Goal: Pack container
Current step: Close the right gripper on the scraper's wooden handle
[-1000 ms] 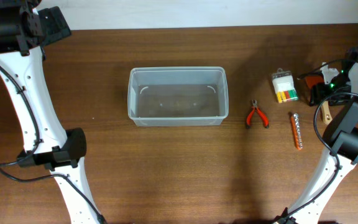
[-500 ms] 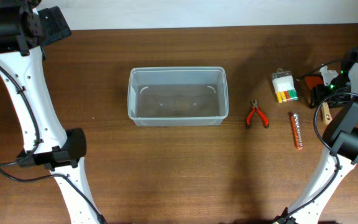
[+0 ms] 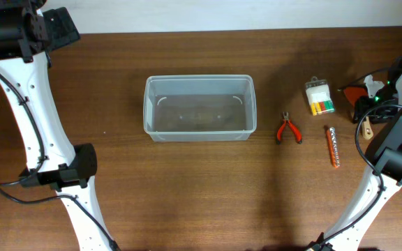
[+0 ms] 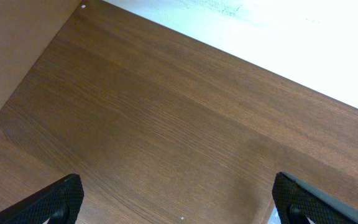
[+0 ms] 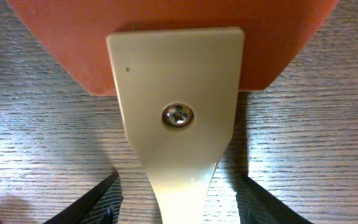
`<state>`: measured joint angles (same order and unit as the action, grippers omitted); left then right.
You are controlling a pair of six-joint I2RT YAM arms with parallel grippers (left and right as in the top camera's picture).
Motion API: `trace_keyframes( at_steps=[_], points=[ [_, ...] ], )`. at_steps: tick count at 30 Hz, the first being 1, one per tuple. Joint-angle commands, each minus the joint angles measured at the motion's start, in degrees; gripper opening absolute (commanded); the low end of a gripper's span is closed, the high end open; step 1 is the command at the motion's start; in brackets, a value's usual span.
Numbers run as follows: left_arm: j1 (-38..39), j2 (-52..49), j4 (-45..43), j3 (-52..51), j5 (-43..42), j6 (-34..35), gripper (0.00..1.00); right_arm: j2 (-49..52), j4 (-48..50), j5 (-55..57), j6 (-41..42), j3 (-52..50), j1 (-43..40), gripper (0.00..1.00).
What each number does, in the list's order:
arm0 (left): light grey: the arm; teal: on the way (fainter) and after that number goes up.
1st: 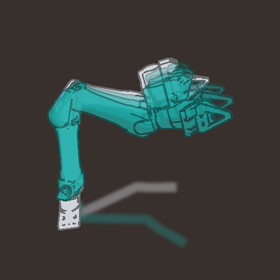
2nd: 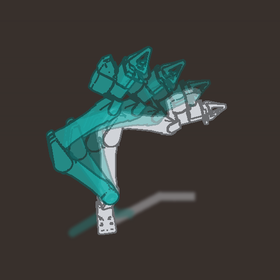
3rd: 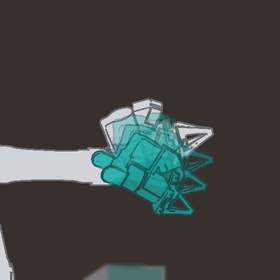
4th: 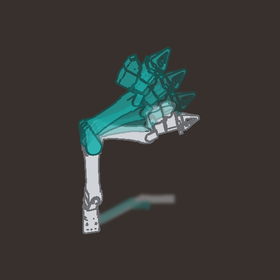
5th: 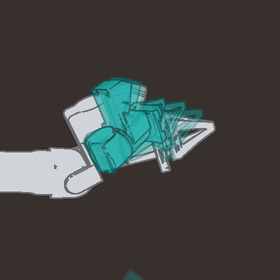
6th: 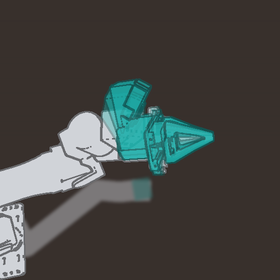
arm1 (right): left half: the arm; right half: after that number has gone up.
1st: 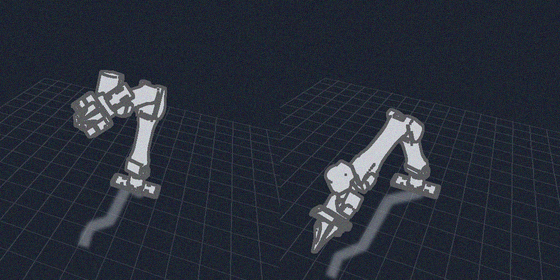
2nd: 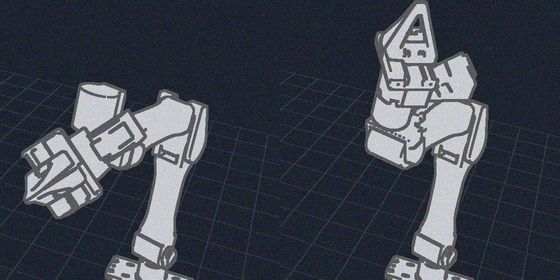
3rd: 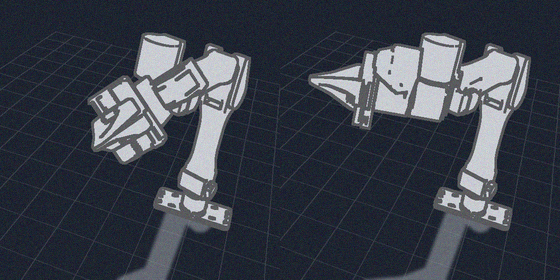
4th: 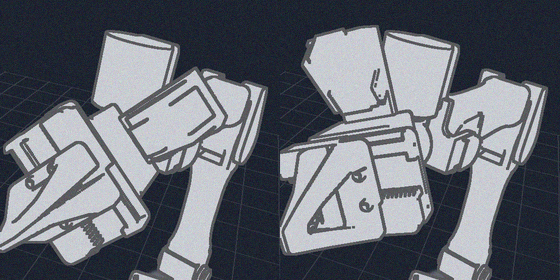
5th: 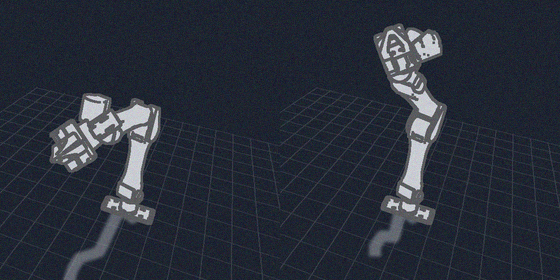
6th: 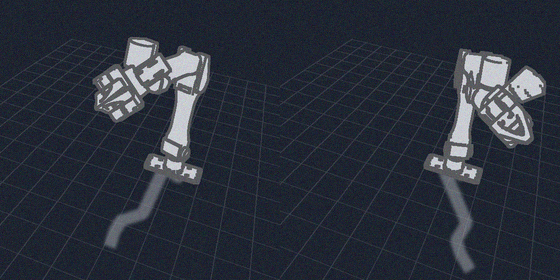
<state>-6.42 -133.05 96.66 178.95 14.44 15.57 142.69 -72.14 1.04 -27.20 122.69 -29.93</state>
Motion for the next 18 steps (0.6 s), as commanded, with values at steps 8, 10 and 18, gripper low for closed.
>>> trace_keyframes(
  at_steps=[8, 10, 18],
  points=[
    [-0.39, 1.73, 0.02, 0.02, 1.03, -0.68, 0.99, 1.11, 0.00, 0.68, 0.26, -0.57, -0.09, 0.50],
    [-0.39, 1.73, 0.02, 0.02, 1.03, -0.68, 0.99, 1.11, 0.04, 0.68, 0.26, -0.57, -0.09, 0.49],
    [-0.39, 1.73, 0.00, 0.02, 1.03, -0.68, 0.99, 1.11, 0.17, 0.66, 0.28, -0.57, -0.02, 0.40]
  ],
)
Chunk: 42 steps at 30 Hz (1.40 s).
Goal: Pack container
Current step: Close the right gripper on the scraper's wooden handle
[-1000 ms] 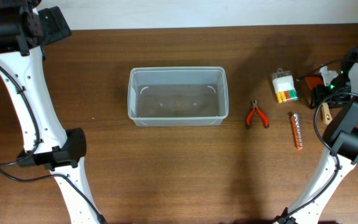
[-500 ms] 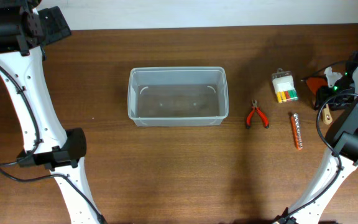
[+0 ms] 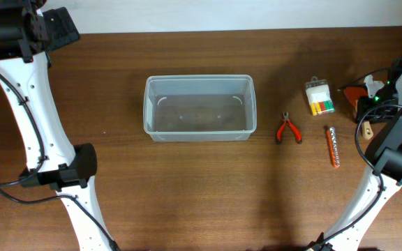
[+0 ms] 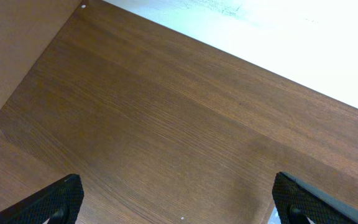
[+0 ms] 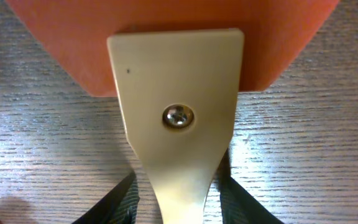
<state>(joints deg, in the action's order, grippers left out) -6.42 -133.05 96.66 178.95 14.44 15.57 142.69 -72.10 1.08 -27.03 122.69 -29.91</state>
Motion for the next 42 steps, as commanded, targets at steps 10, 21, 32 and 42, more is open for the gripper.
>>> trace_keyframes(
  at_steps=[10, 21, 32, 42],
  points=[
    [-0.39, 1.73, 0.00, 0.02, 1.03, -0.68, 0.99, 1.11, 0.61, 0.87, 0.07, -0.55, 1.40, 0.39],
    [-0.39, 1.73, 0.02, 0.02, 1.03, -0.68, 0.99, 1.11, 0.61, 1.09, 0.07, -0.55, 1.44, 0.31],
    [-0.39, 1.73, 0.00, 0.02, 1.03, -0.68, 0.99, 1.11, 0.66, 1.09, 0.39, -0.55, 1.44, 0.29],
    [-0.39, 1.73, 0.02, 0.02, 1.03, -0.68, 0.99, 1.11, 0.85, 1.07, 0.98, -0.55, 1.46, 0.25]
  ],
)
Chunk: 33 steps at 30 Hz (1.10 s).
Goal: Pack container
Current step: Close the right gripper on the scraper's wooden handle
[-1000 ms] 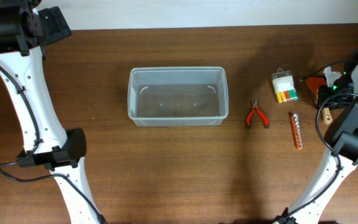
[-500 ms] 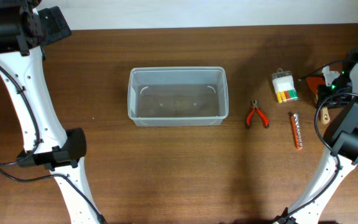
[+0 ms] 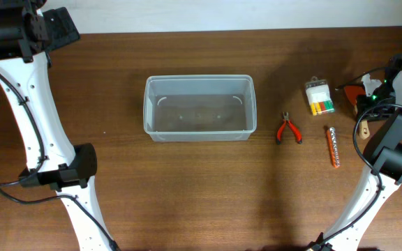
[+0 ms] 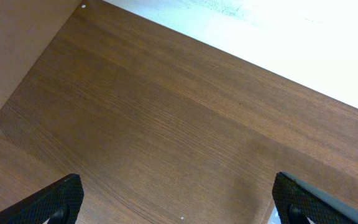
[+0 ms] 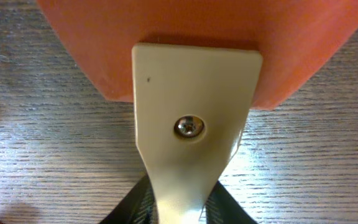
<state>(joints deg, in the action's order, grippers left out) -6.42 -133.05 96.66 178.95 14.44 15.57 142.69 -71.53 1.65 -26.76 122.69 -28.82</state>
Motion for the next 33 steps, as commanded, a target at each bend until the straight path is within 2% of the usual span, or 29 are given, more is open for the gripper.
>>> trace_keyframes(
  at_steps=[1, 10, 13, 25, 33],
  points=[
    [-0.39, 1.73, 0.02, 0.02, 1.03, -0.68, 0.99, 1.11, 0.28, 0.50, 0.96, -0.55, 0.35, 0.25],
    [-0.39, 1.73, 0.02, 0.02, 1.03, -0.68, 0.99, 1.11, 0.46, 0.52, 1.79, -0.55, 0.35, 0.25],
    [-0.39, 1.73, 0.02, 0.02, 1.03, -0.68, 0.99, 1.03, 0.42, 0.52, 1.79, -0.52, 0.37, 0.20],
    [-0.39, 1.73, 0.00, 0.02, 1.03, -0.68, 0.99, 0.92, -0.02, 0.50, 2.23, 0.28, 0.37, 0.19],
    [-0.39, 1.73, 0.02, 0.02, 1.03, -0.68, 0.99, -0.17, -0.76, 0.48, 2.25, 2.10, 0.37, 0.13]
  ],
)
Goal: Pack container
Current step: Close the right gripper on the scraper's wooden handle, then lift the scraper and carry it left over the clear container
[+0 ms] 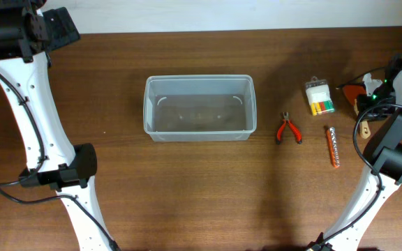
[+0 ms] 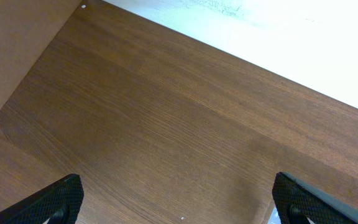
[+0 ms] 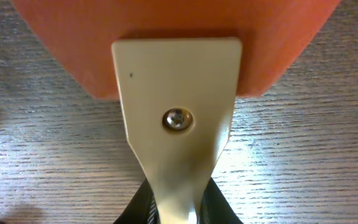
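A clear plastic container (image 1: 199,77) stands at the table's middle with nothing in it. At the far right lies a scraper (image 3: 176,106) with an orange blade (image 1: 350,91) and a cream handle. My right gripper (image 3: 178,211) is shut on that handle, one dark finger pressed against each side. My left gripper (image 2: 179,202) hangs open over bare wood at the far left back corner, with nothing between its fingers.
Right of the container lie red-handled pliers (image 1: 288,130), a thin orange-handled tool (image 1: 333,146) and a pack of coloured sticks (image 1: 319,97). The table's back edge and the white wall run behind the left gripper.
My right fingers have closed tighter on the scraper's handle, and the scraper now sits more centred in the right wrist view. The left arm and the other things have not moved.
At first my right fingers stood wide apart on either side of the scraper's handle. Then the gap was narrower. Then they touched the handle, and now they pinch it. The left gripper stayed open at the back left corner throughout.
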`<state>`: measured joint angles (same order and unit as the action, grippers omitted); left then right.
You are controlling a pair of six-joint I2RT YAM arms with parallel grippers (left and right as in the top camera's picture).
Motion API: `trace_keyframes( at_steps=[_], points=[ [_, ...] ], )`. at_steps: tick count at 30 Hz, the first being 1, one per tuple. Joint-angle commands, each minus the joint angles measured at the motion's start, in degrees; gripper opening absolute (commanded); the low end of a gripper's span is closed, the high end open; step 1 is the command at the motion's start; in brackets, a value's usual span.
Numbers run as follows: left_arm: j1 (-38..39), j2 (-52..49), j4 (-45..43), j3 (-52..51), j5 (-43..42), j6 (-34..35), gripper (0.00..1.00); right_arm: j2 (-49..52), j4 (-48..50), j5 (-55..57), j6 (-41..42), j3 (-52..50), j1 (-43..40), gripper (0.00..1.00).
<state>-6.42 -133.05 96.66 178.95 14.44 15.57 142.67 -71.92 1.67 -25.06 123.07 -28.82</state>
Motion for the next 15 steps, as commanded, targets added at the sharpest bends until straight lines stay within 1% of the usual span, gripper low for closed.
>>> trace_keyframes(
  at_steps=[1, 11, 15],
  points=[
    [-0.39, 1.73, 0.02, 0.02, 1.03, -0.68, 0.99, -0.26, -0.55, 0.46, 0.55, 2.10, 0.37, 0.13],
    [-0.39, 1.73, 0.00, 0.02, 1.03, -0.68, 0.99, -1.64, -5.46, 0.02, 1.64, 10.40, 1.07, 0.13],
    [-0.39, 1.73, 0.00, 0.02, 1.03, -0.68, 0.99, -1.86, -5.99, 0.04, 2.03, 13.00, 2.32, 0.12]
  ],
)
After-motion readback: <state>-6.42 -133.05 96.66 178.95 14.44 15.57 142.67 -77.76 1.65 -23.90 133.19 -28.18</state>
